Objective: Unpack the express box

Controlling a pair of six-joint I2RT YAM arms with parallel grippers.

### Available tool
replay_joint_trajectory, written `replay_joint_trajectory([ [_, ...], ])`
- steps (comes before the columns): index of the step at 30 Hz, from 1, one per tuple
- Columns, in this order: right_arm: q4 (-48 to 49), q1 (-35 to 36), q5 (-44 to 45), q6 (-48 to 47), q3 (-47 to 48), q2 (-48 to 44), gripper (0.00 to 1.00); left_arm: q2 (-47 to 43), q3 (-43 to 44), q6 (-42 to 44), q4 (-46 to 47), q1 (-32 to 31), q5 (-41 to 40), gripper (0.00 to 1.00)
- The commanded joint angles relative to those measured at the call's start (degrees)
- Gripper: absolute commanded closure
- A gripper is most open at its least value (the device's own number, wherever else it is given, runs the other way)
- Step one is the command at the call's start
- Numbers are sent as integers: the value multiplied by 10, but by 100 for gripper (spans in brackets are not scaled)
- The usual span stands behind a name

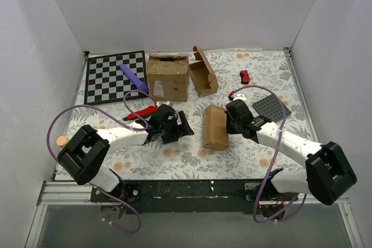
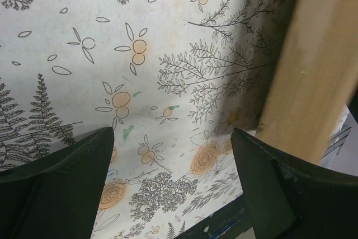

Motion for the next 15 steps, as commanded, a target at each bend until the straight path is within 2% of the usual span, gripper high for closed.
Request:
replay_joint_trajectory([
  [1, -19, -18, -14, -15, -41, 16, 99, 5, 25, 2, -5, -2, -1, 14],
  [10, 9, -33, -35, -26, -64, 18, 99, 37, 45, 2, -5, -4, 4, 14],
  [15, 17, -44, -40, -29, -68, 29, 99, 79, 87, 8, -5, -14, 15, 14],
])
